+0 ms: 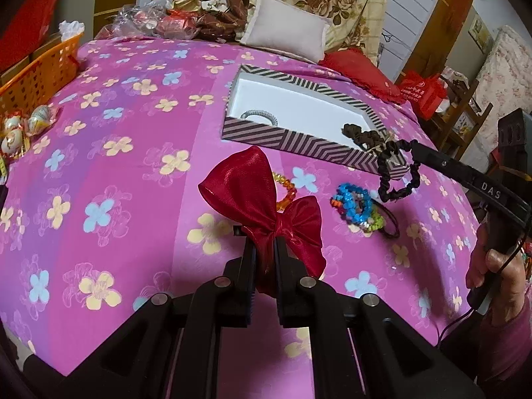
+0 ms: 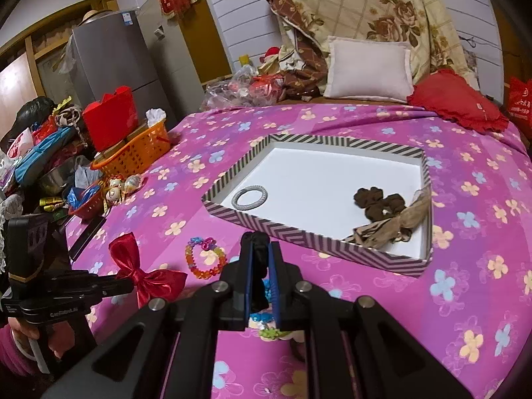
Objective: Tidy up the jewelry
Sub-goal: 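Carry the red bow and black hair tie over the box and lower them inside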
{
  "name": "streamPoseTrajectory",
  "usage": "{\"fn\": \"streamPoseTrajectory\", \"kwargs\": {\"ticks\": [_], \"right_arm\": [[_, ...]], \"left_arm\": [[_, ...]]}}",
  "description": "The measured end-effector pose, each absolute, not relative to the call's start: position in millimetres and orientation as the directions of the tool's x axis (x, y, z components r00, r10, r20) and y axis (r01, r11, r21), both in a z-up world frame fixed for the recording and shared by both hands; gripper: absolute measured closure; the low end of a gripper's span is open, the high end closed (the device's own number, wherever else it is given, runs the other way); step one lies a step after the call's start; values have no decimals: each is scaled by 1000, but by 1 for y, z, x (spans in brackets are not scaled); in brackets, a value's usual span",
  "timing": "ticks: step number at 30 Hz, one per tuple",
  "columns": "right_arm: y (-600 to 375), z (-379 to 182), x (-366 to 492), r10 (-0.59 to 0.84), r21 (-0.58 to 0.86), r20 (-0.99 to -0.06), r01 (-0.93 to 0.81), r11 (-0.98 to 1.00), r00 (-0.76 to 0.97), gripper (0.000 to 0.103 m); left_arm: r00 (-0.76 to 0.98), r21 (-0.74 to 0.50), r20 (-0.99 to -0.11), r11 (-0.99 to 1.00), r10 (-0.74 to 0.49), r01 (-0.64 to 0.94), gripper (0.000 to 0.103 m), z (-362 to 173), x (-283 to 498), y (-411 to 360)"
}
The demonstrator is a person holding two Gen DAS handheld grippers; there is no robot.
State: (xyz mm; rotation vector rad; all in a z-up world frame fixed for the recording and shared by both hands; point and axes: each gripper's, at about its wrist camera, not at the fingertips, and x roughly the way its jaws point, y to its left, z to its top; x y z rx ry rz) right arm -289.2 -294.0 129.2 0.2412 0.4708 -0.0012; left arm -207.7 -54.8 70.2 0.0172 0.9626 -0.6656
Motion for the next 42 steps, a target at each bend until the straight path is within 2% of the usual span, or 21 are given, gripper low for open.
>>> {"fn": "streamPoseTrajectory", "kwargs": {"ticks": [42], "right_arm": [[-301,131,-298,31,213,-451,74,974,892,94]], "left_arm": [[437,-217,-743,800,-507,560,103,98,-198,-90]]}}
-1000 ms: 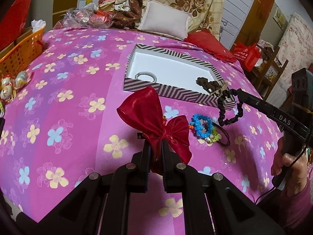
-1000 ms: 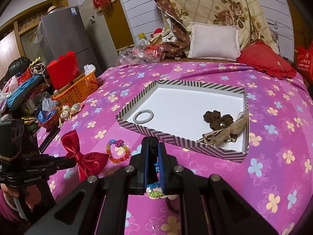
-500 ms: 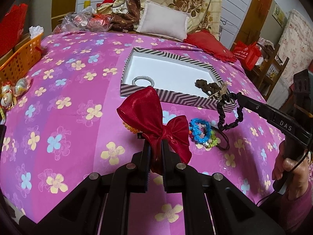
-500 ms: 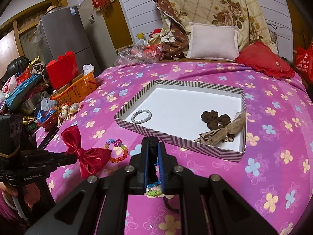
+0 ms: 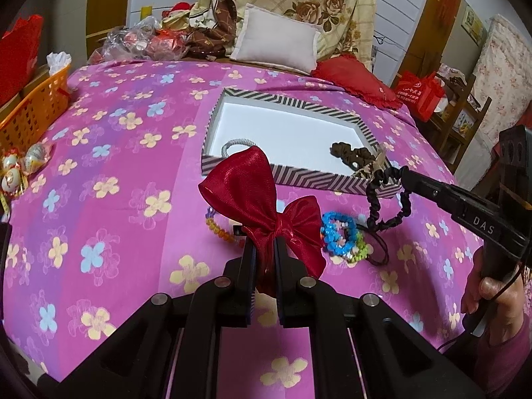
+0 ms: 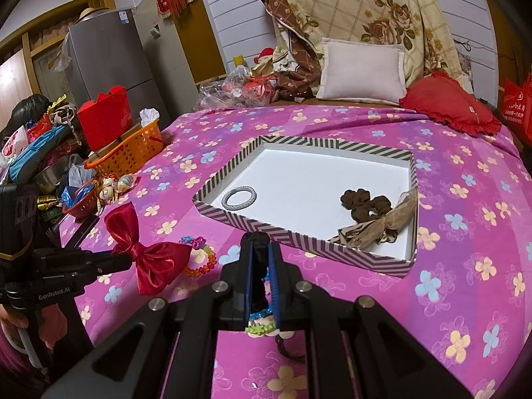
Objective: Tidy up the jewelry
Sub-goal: 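Carry the red bow and black hair tie over the box and lower them inside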
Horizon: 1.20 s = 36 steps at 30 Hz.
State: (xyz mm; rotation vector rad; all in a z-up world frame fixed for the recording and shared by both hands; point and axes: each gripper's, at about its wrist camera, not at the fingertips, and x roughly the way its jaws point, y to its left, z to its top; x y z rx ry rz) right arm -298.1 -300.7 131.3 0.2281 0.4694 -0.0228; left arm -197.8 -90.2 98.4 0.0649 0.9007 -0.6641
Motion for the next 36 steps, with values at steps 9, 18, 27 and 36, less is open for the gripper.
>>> {"fn": "streamPoseTrajectory", "kwargs": {"ticks": [9,18,27,36], "right_arm": [[-310,140,-288,15,198,-452,84,977,892,94],[-336,154,-263,-21,210,-445,127,969,895,94],[-360,154,-227,-32,237,-452,154,959,891,94],[-380,128,-199,-1,291,-503,171,941,864,94]], "left_arm": [[442,-234,-724,792,-529,563,103,116,-172,-110],[452,-233,-722,799,-524,555,103,124,-132,-142],[441,-222,-743,807,-504,547,103,108,-98,-177],[388,-238,-779,804,-493,545,103,82,-75,-202]]}}
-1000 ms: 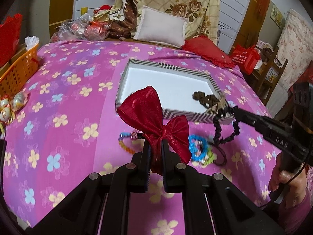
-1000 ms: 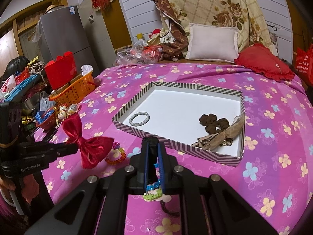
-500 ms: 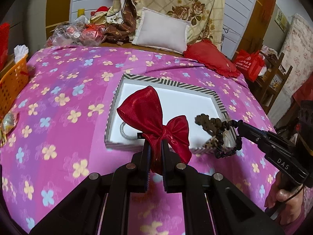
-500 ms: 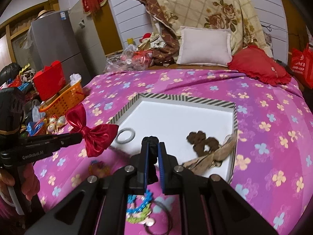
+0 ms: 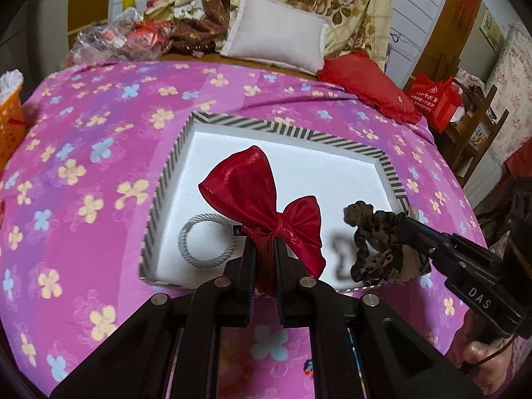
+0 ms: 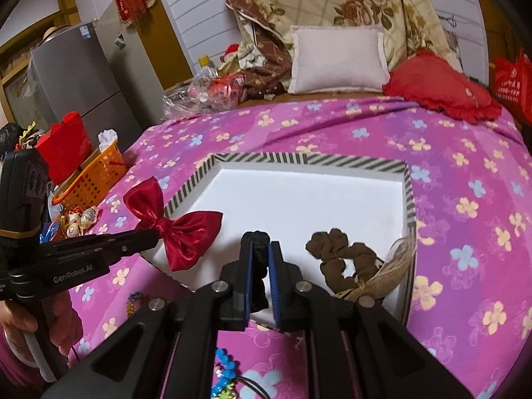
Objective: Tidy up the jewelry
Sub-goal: 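Carry the red bow and black hair tie over the box and lower them inside, then open both tools to release the items and lift them away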
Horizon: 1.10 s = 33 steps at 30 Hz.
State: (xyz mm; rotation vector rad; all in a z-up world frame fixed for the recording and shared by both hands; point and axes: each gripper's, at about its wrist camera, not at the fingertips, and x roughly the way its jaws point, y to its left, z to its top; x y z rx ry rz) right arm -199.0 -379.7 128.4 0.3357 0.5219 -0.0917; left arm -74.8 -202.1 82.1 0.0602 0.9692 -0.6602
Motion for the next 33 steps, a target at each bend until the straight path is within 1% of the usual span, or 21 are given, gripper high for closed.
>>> {"fn": "streamPoseTrajectory", "kwargs": {"ticks": [8,20,21,22,23,24,25,26,28,29,33], "right_arm": [[-403,101,-184,-27,295,-573,236,926,819,94],[-403,84,-174,-71,229,-617,265,937,784,93],[-402,84,-173,-74,221,-621,265,938,781,91],[-400,83,-172,-75,214,-626,263,941,776,85],[-399,82,-172,-77,208,-628,263,942,774,77],[-398,83,-172,-82,202,-629,264,943,773,73],[-397,83,-173,-89,194,-629,267,944,772,65],[-395,84,-174,-93,188,-628,266,945,773,60],[-393,86,-177,-93,188,-620,263,946,779,54],[-392,88,-179,-92,190,-617,261,946,782,51],[-386,95,-188,-95,189,-596,254,949,797,43]], "left_arm": [[325,-246,-825,811,-463,531,103,53,-60,-219],[319,-225,-842,821,-435,525,103,38,-56,-223],[324,-219,-842,823,-431,524,103,38,-56,-223],[329,-214,-842,825,-427,523,103,38,-56,-224],[334,-209,-843,827,-423,521,103,37,-56,-224],[336,-208,-842,828,-422,520,103,37,-57,-224],[337,-207,-842,829,-421,519,103,37,-56,-224],[341,-201,-843,832,-416,518,103,37,-57,-224],[356,-182,-842,836,-404,518,93,38,-58,-224],[359,-179,-842,836,-403,519,92,38,-58,-224],[372,-167,-838,838,-398,519,86,42,-60,-222]]}}
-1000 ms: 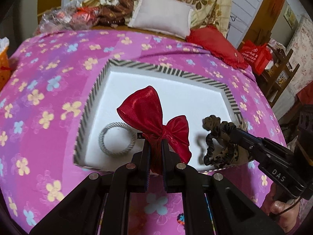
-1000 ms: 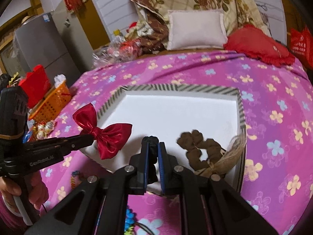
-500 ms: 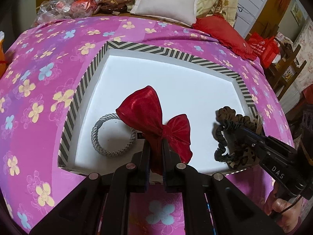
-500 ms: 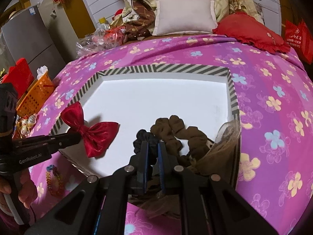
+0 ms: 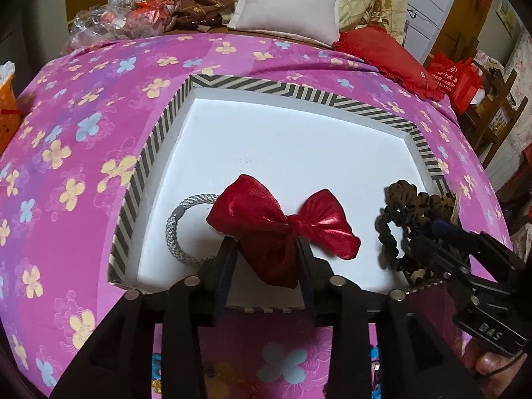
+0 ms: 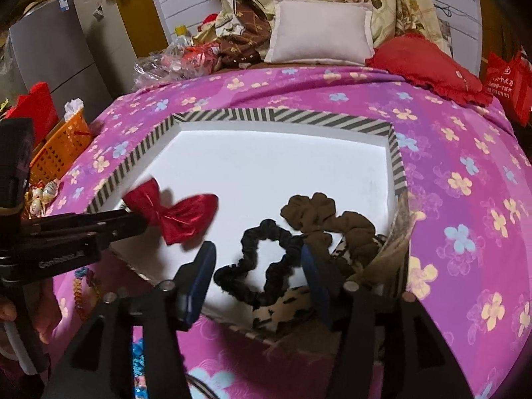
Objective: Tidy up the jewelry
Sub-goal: 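Open both tools to release the items and lift them away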
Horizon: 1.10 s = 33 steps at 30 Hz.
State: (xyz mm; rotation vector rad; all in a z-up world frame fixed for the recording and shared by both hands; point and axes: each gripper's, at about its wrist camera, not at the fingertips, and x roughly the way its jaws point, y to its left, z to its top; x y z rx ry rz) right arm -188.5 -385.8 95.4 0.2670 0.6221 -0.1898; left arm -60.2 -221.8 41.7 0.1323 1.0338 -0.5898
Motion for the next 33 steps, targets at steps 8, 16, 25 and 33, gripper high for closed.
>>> {"fn": "streamPoseTrajectory", "kwargs": {"ticks": [8,16,25,33], "right_arm": [[-378,116,-214,-100,199,-548,246,949,830,40],[-349,137,-253,-128,159,-489,233,959,863,29],[-326,138,-293,-156,121,-479,242,963,864,27],[-314,133,-318,-176,95,-488,252,963,855,26]], "left_arm": [[447,-137,-800,848,-399,512,80,67,-71,-209],[525,-100,-745,848,-410,520,80,99,-105,-194],[558,-81,-717,846,-417,528,80,113,-152,-177],[572,-78,-706,849,-417,523,80,113,-184,-163]]}}
